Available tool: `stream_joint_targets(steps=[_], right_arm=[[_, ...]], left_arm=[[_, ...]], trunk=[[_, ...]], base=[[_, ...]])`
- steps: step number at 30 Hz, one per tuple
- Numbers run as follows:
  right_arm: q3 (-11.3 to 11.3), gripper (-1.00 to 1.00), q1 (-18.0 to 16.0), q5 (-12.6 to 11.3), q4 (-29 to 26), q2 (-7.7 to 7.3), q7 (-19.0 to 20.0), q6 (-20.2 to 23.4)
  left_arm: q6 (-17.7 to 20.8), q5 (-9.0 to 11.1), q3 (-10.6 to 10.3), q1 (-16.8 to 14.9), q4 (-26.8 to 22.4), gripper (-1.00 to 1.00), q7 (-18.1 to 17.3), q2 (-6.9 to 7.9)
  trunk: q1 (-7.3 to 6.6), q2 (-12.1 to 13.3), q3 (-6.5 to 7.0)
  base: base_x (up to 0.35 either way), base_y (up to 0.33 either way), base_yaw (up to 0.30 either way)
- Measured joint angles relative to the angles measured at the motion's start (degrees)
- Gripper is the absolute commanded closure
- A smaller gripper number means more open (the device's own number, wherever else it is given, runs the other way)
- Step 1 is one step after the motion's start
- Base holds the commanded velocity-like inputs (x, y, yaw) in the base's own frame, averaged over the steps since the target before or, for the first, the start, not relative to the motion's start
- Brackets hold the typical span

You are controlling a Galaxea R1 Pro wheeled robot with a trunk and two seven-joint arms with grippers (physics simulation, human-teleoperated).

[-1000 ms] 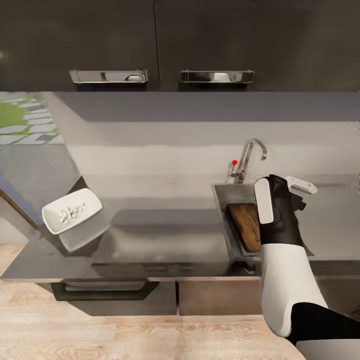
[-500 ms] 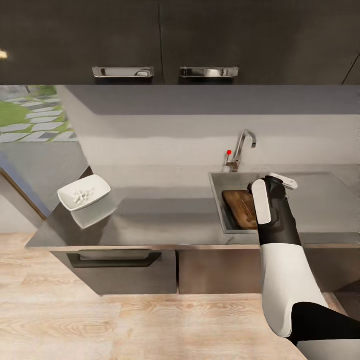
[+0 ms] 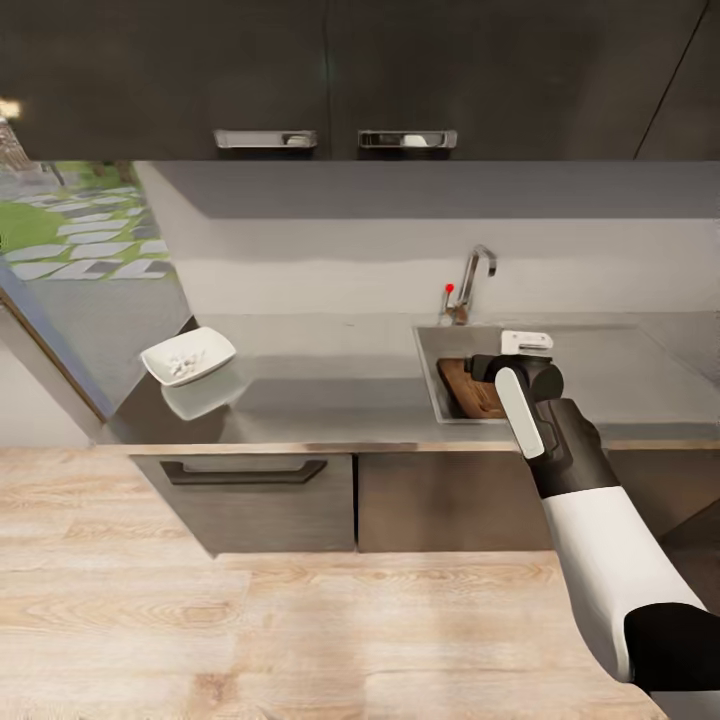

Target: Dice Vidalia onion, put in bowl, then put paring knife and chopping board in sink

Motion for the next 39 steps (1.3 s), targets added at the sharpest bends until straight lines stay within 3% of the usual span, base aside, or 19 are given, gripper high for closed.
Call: stream_joint_targets(steps=[13, 17, 20, 22, 25, 29, 34, 36, 38, 39], right_arm=[[0.1, -1.00, 0.0, 0.0, 0.6, -0.02, 0.2, -0.1], [0.1, -1.00, 0.0, 0.1, 6.9, -0.08, 0.3, -1.2], [0.1, -1.00, 0.0, 1.3, 14.5, -0.52, 2.2, -7.2], [1.2, -1.00, 0.0, 3.4, 19.7, -1.03, 5.5, -11.8], [3.0, -1.00, 0.0, 8.7, 28.2, -1.25, 10.7, -19.0], [3.3, -1.00, 0.0, 11.4, 38.2, -1.32, 14.7, -27.1], [3.4, -1.00, 0.0, 12.0, 61.6, -1.43, 20.3, -47.1], [3.5, -1.00, 2.8, 12.0, 66.8, -1.26, 23.5, -54.9], [3.5, -1.00, 11.6, 12.1, 68.4, -0.65, 25.3, -61.4], [3.5, -1.00, 13.9, 12.4, 68.7, -0.27, 25.6, -64.1]], left_arm=[[-0.3, 0.0, -0.3, 0.0, 0.0, -1.00, 0.0, 0.00], [-0.4, 0.0, -0.5, 0.0, 0.0, -1.00, 0.0, -0.01], [-0.3, 0.0, -0.6, 0.0, 0.0, -1.00, 0.0, 0.00], [-0.3, 0.0, -0.6, 0.0, 0.0, -1.00, 0.0, 0.00], [-0.3, 0.0, -0.6, 0.0, 0.0, -1.00, 0.0, 0.00], [-0.3, 0.0, -1.0, 0.0, 0.0, -1.00, 0.0, -0.03], [-0.4, 0.0, -1.2, 0.0, -0.1, -1.00, 0.0, 0.18], [-0.4, 0.0, -1.1, 0.0, -0.1, -1.00, 0.1, 0.24], [-0.4, 0.0, -1.0, 0.0, -0.6, -1.00, 0.1, 0.22], [-0.4, -0.1, -1.0, 0.0, -1.2, -1.00, 0.1, 0.20]], trunk=[[0.00, 0.0, 0.00], [0.00, 0.0, 0.00], [0.00, 0.0, 0.00], [0.00, 0.0, 0.00], [0.00, 0.0, -0.01], [0.00, 0.0, -0.01], [-0.03, 0.0, -0.02], [-0.04, 0.0, -0.02], [-0.03, 0.0, -0.02], [-0.04, 0.0, -0.02]], base=[[-0.340, 0.000, 0.000], [-0.340, 0.000, 0.000], [-0.340, 0.000, 0.000], [-0.340, 0.000, 0.000], [-0.340, 0.000, 0.000], [-0.335, 0.000, 0.000], [-0.097, 0.000, 0.000], [-0.012, 0.000, 0.000], [-0.004, 0.000, 0.000], [-0.002, 0.000, 0.000]])
